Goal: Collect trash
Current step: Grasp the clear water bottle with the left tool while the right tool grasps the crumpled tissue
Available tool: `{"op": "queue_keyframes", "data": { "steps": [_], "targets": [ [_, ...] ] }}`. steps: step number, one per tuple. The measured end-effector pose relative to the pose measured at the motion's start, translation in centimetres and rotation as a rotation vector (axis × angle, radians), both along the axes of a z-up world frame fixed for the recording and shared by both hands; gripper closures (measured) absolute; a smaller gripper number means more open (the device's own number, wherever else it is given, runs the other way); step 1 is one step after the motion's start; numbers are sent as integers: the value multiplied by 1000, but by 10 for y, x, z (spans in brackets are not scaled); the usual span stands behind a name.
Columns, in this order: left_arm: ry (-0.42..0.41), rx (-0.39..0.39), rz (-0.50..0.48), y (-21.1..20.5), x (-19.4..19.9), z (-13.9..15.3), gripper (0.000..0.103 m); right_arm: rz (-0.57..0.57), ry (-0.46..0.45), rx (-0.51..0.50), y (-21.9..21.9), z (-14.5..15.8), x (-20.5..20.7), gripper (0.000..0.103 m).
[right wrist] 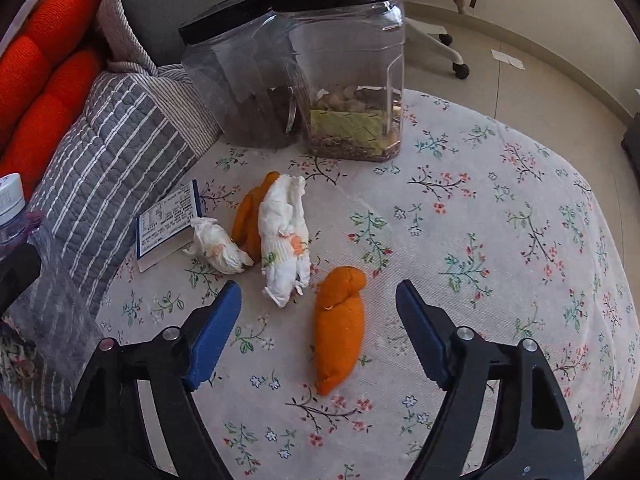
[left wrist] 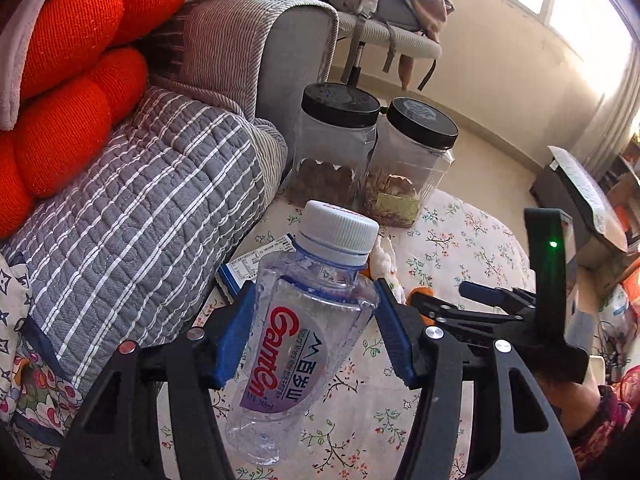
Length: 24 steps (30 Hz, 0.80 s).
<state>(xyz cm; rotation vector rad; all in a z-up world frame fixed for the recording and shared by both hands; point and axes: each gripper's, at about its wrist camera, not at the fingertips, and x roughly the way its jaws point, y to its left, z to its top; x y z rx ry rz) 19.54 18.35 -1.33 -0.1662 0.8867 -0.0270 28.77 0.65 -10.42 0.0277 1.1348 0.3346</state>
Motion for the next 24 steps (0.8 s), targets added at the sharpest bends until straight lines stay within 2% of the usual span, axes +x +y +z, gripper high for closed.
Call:
{"op": "queue_keyframes", "data": {
  "steps": [7, 11, 14, 19, 24],
  "targets": [
    [-16, -60, 6, 7, 6, 2, 45, 19, 61, -15, 29, -18, 27, 40],
    [-17, -75, 12, 9, 5, 3, 45, 10, 116, -8, 32, -32, 38, 63],
    [-9, -82, 12, 10, 7, 2, 45, 0, 120, -7, 32, -37, 38, 71],
    [4, -89, 36, 14, 11, -2, 45, -3, 63, 7, 28, -24, 26, 72],
    [12, -99, 51, 11, 13, -3, 45, -28, -34, 61, 14, 13, 6, 73]
  ]
}}
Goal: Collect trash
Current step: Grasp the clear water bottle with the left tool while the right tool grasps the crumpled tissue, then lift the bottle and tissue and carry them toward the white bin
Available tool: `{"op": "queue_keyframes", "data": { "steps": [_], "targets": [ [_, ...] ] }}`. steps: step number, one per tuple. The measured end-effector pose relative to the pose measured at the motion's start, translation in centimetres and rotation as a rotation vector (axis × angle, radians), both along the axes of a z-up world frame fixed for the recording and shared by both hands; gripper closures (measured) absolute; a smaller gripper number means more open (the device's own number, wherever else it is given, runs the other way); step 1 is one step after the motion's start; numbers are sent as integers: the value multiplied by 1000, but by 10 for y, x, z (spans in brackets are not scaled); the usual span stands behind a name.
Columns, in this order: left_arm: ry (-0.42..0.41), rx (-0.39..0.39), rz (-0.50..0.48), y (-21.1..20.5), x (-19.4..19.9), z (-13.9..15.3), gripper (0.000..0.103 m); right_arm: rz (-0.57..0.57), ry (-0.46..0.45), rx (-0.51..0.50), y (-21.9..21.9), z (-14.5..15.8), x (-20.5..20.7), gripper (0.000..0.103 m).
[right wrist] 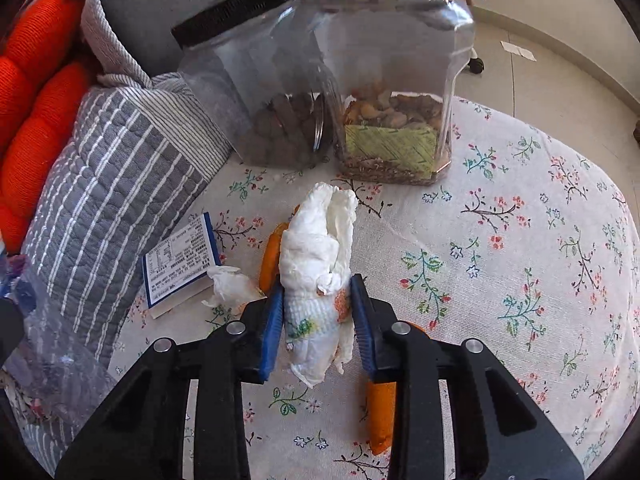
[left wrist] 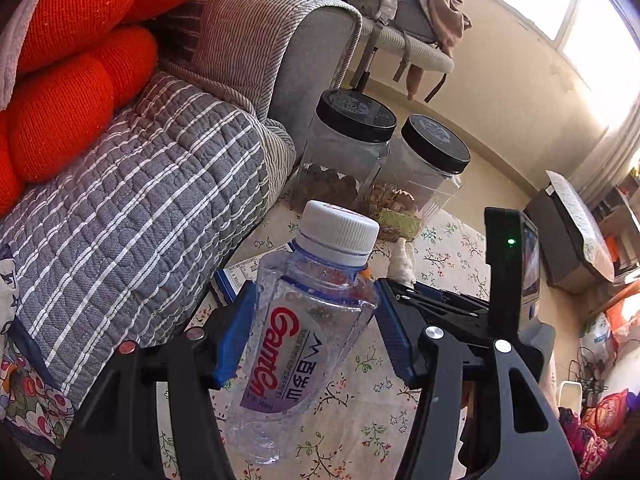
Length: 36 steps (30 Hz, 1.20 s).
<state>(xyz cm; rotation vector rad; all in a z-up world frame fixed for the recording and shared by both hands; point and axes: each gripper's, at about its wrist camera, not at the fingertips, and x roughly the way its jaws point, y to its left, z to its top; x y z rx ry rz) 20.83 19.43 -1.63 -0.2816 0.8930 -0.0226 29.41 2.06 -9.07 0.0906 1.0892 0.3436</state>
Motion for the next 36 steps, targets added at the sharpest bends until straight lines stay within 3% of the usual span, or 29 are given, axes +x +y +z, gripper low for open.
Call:
{"op": "queue_keyframes", "data": {
  "steps": [11, 22, 36],
  "targets": [
    [-44, 20, -9, -18, -5, 12, 45, -70, -183, 21, -41, 64, -46, 72],
    [-72, 29, -78, -68, -17, 13, 45, -222, -270, -26, -111, 74, -98, 72],
    [-192, 30, -158, -145, -48, 25, 45, -348, -368, -76, -183, 90, -155, 72]
  ]
}}
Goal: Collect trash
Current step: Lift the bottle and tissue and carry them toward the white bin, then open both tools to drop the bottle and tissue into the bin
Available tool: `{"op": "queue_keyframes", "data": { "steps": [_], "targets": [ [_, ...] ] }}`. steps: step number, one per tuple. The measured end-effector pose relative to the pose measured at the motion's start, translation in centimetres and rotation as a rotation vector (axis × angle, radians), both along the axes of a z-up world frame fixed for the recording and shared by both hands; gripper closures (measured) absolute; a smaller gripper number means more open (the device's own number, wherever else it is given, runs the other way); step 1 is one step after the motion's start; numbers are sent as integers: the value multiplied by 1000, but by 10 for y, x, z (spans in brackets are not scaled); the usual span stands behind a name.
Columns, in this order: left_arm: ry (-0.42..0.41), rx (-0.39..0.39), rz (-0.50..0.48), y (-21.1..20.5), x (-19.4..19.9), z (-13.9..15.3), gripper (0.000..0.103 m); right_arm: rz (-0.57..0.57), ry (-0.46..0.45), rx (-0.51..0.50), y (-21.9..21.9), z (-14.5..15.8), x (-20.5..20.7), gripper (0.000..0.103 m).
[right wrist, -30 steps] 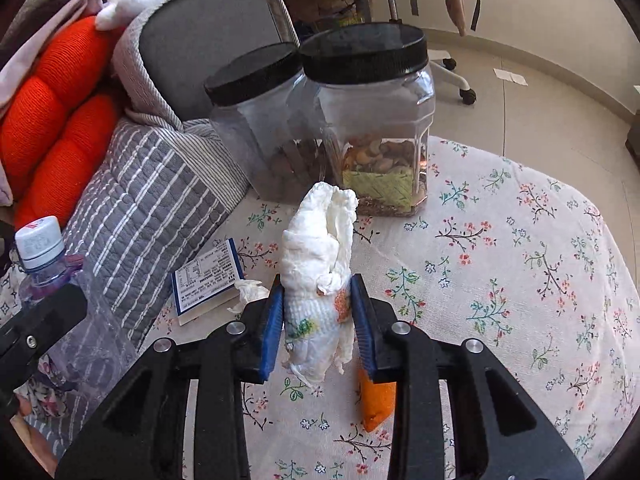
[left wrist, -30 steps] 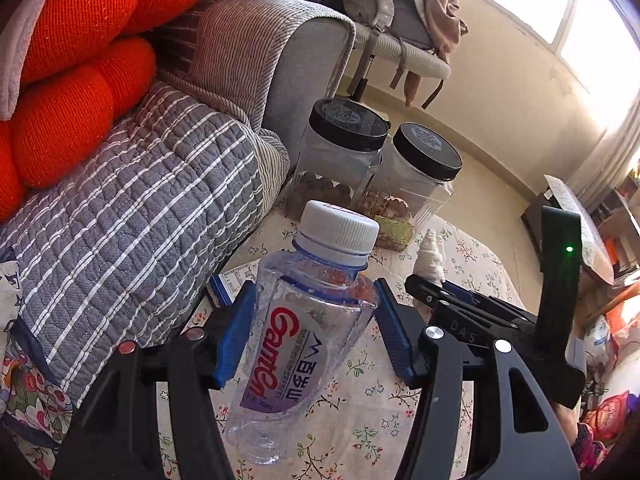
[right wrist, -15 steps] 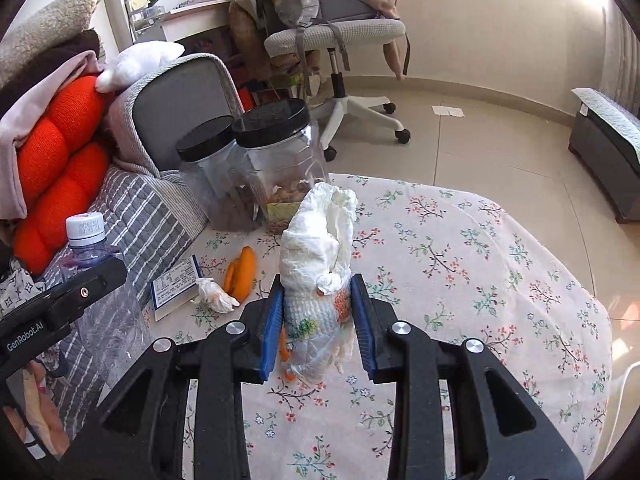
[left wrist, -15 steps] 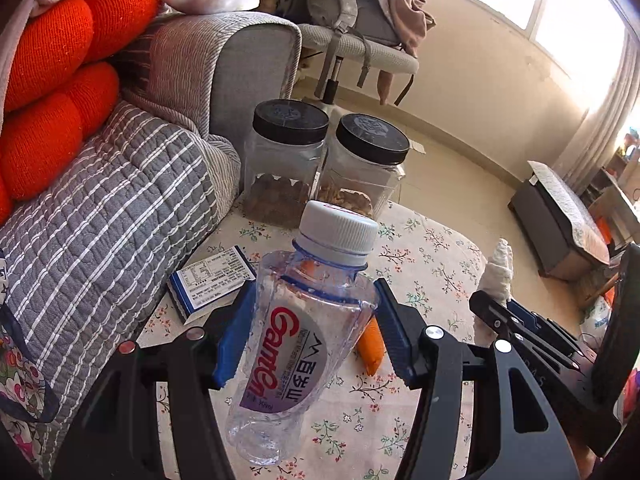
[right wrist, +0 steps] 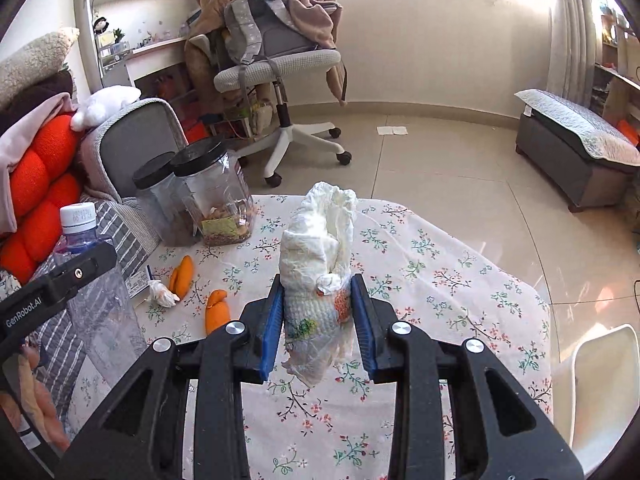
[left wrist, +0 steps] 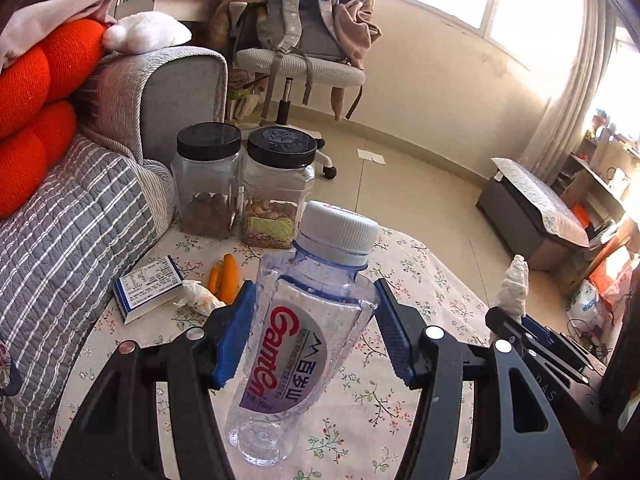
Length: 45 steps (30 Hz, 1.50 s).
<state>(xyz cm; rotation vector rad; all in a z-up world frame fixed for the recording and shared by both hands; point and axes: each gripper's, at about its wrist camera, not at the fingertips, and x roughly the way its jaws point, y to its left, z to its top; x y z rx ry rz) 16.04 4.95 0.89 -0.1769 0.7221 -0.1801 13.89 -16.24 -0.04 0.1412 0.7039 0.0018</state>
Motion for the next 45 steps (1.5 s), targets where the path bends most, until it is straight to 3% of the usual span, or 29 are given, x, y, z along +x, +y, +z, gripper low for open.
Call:
{"op": "queue_keyframes", "data": {
  "steps": [5, 16, 28, 43, 44, 45],
  "targets": [
    [-65, 4, -37, -30, -18, 7, 44, -46, -49, -32, -21, 10, -24, 72],
    [-72, 9, -154, -103, -60, 0, 44, -125, -91, -84, -75, 18, -76, 72],
    [-92, 48, -269, -176, -79, 8, 44, -268, -103, -61, -156, 10, -116, 72],
    [-54, 44, -439, -281, -88, -3, 44, -575, 2, 22, -267, -18, -152, 71],
    [-49, 41, -452, -289, -88, -4, 44, -603, 9, 33, -274, -20, -155, 70],
    [-45, 39, -468, -298, -89, -4, 44, -626, 14, 44, -280, -21, -159, 61]
  ]
}}
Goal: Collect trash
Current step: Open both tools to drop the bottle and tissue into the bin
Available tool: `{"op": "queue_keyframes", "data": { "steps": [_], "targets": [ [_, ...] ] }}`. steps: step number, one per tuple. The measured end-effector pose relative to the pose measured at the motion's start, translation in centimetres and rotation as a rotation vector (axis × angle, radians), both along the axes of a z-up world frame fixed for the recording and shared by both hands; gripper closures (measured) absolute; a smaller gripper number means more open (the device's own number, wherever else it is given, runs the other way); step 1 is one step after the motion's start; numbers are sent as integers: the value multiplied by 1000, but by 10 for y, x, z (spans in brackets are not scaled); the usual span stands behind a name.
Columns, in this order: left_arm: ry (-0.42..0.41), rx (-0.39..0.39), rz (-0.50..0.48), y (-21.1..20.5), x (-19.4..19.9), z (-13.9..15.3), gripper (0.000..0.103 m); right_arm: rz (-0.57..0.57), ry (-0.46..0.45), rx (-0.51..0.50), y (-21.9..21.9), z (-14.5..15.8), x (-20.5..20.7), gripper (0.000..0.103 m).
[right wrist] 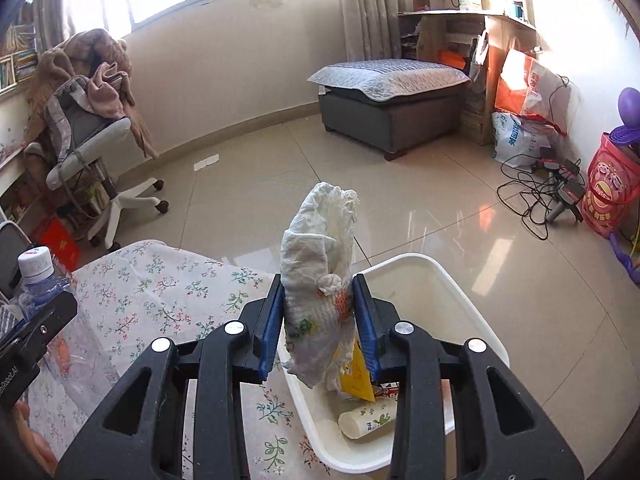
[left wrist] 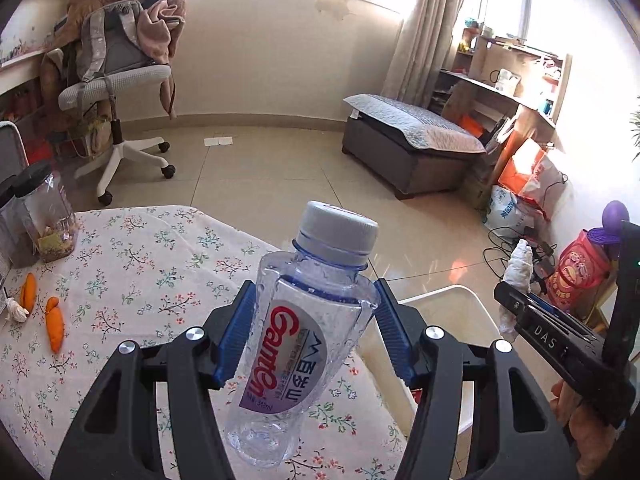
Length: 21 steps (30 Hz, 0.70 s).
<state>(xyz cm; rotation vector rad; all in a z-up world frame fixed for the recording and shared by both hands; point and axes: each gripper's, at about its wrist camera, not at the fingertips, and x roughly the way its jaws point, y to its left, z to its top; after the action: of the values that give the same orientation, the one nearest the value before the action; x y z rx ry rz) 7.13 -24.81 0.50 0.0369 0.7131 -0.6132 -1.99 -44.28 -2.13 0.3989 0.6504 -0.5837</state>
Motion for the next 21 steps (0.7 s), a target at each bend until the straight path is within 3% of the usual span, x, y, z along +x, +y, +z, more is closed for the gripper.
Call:
{"op": "queue_keyframes", "data": {
  "steps": [6, 9, 21],
  "targets": [
    [51, -20, -86, -45, -2, -4, 44, -164, -37, 7, -30, 3, -26, 23],
    [86, -36, -114, -64, -2, -8, 44, -259, -53, 9, -44, 3, -40, 10],
    [190, -87, -245, -137, -12, -16, 44, -507, -182, 75, -81, 5, -93, 7]
  ]
}}
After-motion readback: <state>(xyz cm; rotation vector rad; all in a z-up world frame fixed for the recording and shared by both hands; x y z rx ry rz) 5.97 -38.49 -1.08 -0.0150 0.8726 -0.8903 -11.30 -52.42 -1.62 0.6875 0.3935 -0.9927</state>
